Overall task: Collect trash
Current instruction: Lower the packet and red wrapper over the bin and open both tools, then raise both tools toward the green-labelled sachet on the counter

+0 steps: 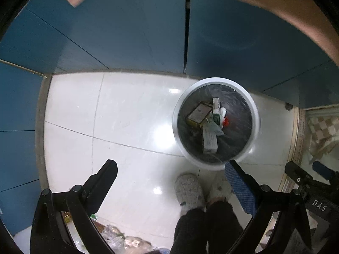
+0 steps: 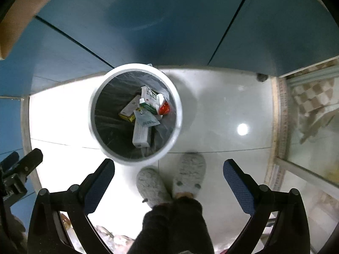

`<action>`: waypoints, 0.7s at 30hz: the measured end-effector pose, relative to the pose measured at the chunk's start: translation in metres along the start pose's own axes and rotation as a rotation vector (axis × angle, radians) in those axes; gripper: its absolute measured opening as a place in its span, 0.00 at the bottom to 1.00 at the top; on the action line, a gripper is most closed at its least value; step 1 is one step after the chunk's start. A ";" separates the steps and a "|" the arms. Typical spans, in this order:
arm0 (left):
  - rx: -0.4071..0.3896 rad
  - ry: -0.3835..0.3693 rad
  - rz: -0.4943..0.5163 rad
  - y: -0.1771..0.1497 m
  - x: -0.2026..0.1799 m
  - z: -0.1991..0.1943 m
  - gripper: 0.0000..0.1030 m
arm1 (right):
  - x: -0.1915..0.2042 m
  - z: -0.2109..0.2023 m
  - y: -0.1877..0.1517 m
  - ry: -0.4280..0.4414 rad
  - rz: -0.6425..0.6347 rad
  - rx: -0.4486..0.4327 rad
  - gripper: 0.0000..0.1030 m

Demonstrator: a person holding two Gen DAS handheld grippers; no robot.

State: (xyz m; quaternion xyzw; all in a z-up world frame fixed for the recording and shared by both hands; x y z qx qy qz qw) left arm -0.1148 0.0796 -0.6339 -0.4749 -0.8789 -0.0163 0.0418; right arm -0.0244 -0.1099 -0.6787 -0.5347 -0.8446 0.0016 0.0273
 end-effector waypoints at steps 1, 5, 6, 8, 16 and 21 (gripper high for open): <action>0.000 -0.005 0.004 -0.003 -0.001 -0.011 1.00 | -0.001 -0.015 -0.004 -0.005 -0.004 -0.002 1.00; -0.004 -0.016 0.025 -0.016 -0.007 -0.061 1.00 | -0.005 -0.072 -0.019 -0.013 -0.016 -0.025 1.00; -0.007 -0.022 0.031 -0.018 -0.008 -0.076 1.00 | -0.006 -0.094 -0.023 -0.018 -0.018 -0.039 1.00; -0.023 -0.031 0.043 -0.024 -0.011 -0.107 1.00 | -0.007 -0.124 -0.028 -0.022 -0.021 -0.055 1.00; -0.070 -0.081 0.068 -0.045 -0.011 -0.216 1.00 | -0.007 -0.267 -0.052 -0.011 -0.027 -0.131 1.00; -0.117 -0.096 0.068 -0.056 -0.008 -0.274 1.00 | -0.001 -0.343 -0.071 0.016 -0.050 -0.173 1.00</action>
Point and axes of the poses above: each gripper's, at about its wrist camera, not at the fingertips, and z roughly the way its jaws point, x to its left, y to its top, the point moved 4 cm from there along z, roughly the way its jaws point
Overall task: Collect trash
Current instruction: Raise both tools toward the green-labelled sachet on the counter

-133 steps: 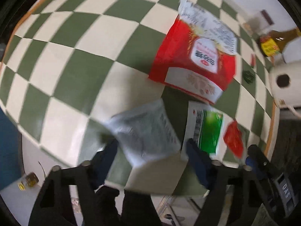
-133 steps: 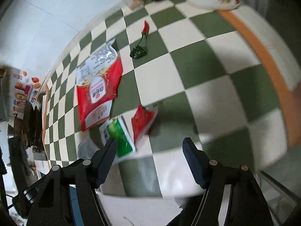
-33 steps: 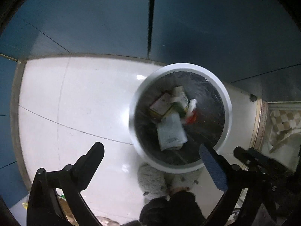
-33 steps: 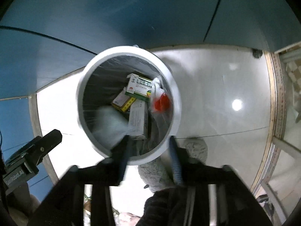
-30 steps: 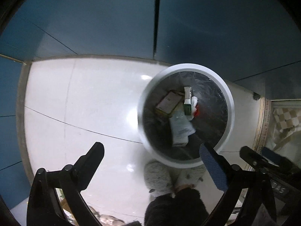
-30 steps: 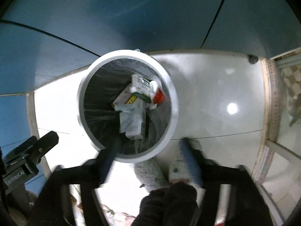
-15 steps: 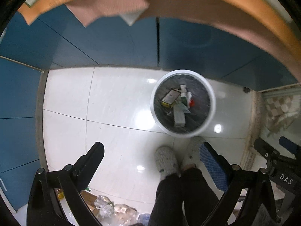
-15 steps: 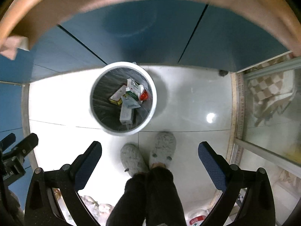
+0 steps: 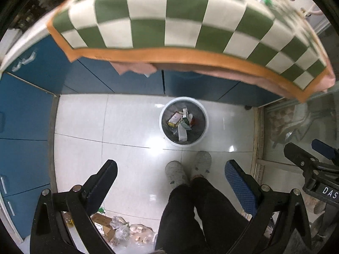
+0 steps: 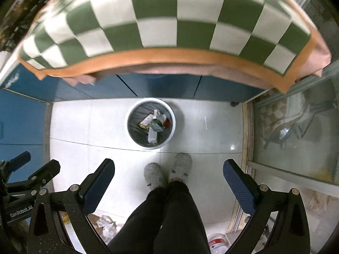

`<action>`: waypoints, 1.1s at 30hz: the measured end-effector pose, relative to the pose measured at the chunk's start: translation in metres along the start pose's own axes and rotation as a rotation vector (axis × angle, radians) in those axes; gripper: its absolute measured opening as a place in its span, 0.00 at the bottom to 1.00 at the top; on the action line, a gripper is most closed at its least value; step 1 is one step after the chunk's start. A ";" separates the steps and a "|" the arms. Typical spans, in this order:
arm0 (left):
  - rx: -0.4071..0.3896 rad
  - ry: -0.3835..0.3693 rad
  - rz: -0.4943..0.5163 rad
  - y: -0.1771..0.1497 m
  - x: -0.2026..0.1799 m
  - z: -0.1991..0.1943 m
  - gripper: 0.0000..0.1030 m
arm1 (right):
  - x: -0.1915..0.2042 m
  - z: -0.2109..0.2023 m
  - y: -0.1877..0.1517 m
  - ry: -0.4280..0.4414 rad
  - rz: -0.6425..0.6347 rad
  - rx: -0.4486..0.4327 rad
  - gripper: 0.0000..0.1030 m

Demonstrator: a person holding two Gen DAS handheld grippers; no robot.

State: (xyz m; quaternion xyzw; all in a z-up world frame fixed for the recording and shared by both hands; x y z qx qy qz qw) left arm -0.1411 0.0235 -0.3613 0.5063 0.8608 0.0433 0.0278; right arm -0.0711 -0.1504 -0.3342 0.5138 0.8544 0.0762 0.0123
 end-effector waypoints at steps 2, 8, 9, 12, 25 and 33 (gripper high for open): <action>-0.027 0.004 0.001 0.002 0.000 -0.023 1.00 | 0.005 -0.029 -0.001 0.030 -0.005 -0.014 1.00; -0.168 0.066 0.008 0.037 0.001 -0.084 1.00 | 0.009 -0.081 0.023 0.139 0.051 -0.069 1.00; -0.202 0.095 0.012 0.053 -0.001 -0.091 1.00 | 0.007 -0.087 0.034 0.154 0.066 -0.086 1.00; -0.263 0.154 0.012 0.087 -0.004 -0.105 1.00 | -0.003 -0.100 0.069 0.182 0.109 -0.137 1.00; -0.115 -0.063 -0.035 0.276 -0.143 -0.050 1.00 | -0.152 -0.077 0.277 0.143 0.293 -0.197 0.96; 0.053 -0.084 -0.015 0.359 -0.241 0.039 0.64 | -0.232 -0.024 0.350 0.104 0.342 -0.109 0.94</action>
Point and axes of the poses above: each gripper's, at about its wrist camera, not at the fingertips, and z roughly the way its jaws point, x to its left, y to its top, the point moved 4 cm from there along z, roughly the way its jaws point
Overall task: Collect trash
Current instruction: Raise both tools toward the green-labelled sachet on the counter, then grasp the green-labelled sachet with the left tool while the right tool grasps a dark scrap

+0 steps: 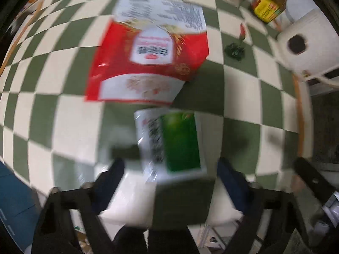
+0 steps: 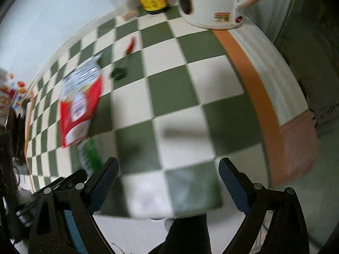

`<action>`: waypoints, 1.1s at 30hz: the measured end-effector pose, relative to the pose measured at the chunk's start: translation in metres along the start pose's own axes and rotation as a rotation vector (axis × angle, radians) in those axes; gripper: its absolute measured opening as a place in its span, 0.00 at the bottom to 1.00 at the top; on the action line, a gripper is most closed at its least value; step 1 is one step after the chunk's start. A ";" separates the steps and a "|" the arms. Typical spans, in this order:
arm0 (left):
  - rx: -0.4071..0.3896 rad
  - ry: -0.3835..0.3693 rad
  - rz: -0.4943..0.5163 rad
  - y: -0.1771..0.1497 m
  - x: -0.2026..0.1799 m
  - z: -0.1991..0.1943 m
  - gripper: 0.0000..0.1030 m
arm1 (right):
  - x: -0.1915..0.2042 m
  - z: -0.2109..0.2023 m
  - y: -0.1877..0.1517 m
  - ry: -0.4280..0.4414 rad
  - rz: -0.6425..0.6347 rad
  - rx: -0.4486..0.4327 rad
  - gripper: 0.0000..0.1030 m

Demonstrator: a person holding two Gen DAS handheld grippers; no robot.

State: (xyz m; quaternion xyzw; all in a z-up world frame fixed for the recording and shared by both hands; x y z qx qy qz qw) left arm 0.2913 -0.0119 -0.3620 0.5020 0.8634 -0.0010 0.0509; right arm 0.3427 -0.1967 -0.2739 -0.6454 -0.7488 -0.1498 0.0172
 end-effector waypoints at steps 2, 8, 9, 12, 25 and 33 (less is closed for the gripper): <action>-0.021 0.063 0.033 0.002 -0.007 0.006 0.44 | -0.007 0.007 0.011 -0.009 0.001 0.010 0.94; -0.056 0.150 0.092 -0.013 0.001 -0.001 0.00 | 0.006 0.025 0.050 0.077 -0.003 0.018 0.91; -0.058 0.167 0.083 -0.015 0.011 -0.003 0.00 | 0.016 0.030 0.060 0.112 -0.013 0.013 0.88; -0.061 0.217 0.009 -0.019 0.052 -0.010 0.00 | 0.045 0.039 0.081 0.155 -0.048 -0.018 0.76; -0.054 0.140 -0.205 -0.032 0.120 -0.025 0.01 | 0.125 0.096 0.109 0.125 -0.232 -0.052 0.23; -0.023 0.107 -0.205 -0.039 0.131 -0.033 0.01 | 0.073 0.064 0.045 0.165 -0.229 0.015 0.23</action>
Point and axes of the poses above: each gripper's, at about its wrist camera, not at the fingertips, and z roughly the way its jaws point, x to its left, y to its top, the point moved 4 cm from there along z, roughly the way its jaws point
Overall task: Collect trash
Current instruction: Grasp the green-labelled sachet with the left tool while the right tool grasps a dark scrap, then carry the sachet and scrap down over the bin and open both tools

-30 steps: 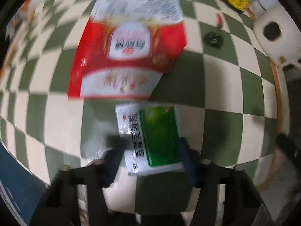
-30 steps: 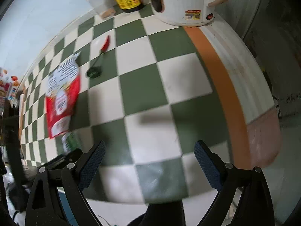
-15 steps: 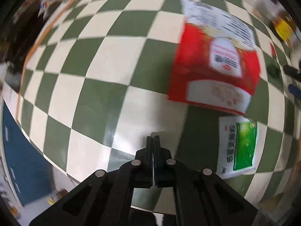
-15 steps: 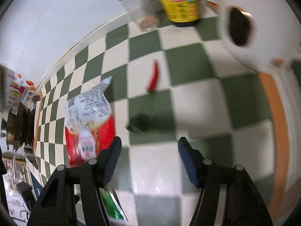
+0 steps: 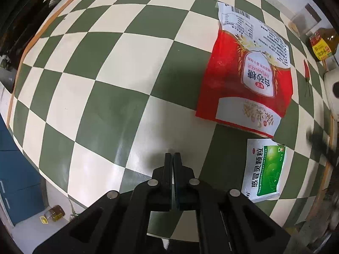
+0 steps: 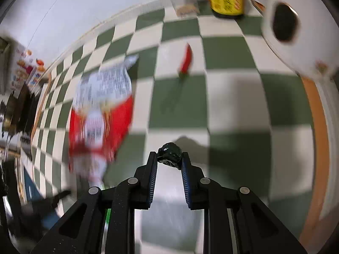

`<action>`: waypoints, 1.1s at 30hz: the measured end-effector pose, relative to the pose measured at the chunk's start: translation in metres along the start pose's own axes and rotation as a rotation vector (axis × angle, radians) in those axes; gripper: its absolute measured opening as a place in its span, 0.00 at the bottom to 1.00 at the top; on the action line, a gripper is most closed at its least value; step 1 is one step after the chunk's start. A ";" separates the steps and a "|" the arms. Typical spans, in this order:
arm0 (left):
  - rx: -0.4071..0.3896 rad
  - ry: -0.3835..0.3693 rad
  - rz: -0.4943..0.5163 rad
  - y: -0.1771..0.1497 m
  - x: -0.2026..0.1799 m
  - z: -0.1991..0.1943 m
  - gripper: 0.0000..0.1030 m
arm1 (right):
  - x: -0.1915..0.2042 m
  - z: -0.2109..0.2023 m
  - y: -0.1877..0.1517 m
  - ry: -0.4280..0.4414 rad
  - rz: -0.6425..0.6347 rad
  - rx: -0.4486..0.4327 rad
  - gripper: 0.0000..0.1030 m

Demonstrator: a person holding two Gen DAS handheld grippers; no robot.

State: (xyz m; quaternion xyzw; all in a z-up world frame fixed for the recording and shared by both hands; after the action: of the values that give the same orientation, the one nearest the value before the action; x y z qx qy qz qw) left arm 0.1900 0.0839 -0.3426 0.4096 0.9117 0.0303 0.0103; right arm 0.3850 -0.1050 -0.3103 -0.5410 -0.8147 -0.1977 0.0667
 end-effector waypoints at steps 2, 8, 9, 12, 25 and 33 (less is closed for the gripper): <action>0.018 -0.018 -0.007 0.013 0.007 0.000 0.09 | -0.011 -0.008 -0.018 0.008 0.021 0.009 0.23; 0.042 -0.136 0.070 0.020 -0.021 -0.005 0.38 | -0.043 -0.021 -0.050 0.012 0.104 0.015 0.23; 0.054 -0.157 0.083 0.019 -0.028 -0.006 0.38 | -0.048 -0.022 -0.053 0.008 0.113 0.008 0.23; 0.082 -0.247 0.104 0.016 -0.053 -0.007 0.39 | -0.057 -0.024 -0.057 -0.002 0.133 -0.009 0.23; -0.027 -0.009 0.398 0.003 -0.112 -0.001 0.05 | -0.077 -0.038 -0.075 -0.030 0.183 -0.049 0.23; -0.073 -0.037 0.376 0.006 -0.076 -0.025 0.01 | -0.074 -0.051 -0.084 -0.022 0.177 -0.079 0.23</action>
State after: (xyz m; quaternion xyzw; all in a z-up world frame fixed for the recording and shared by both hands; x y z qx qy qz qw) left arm 0.2440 0.0301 -0.3178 0.5725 0.8171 0.0572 0.0361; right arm 0.3330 -0.2163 -0.3085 -0.6153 -0.7559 -0.2170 0.0538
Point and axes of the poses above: each gripper's, at about its wrist camera, not at the fingertips, and z roughly the way its jaws point, x to its left, y to its top, the point moved 4 cm from there along z, roughly the way its jaws point
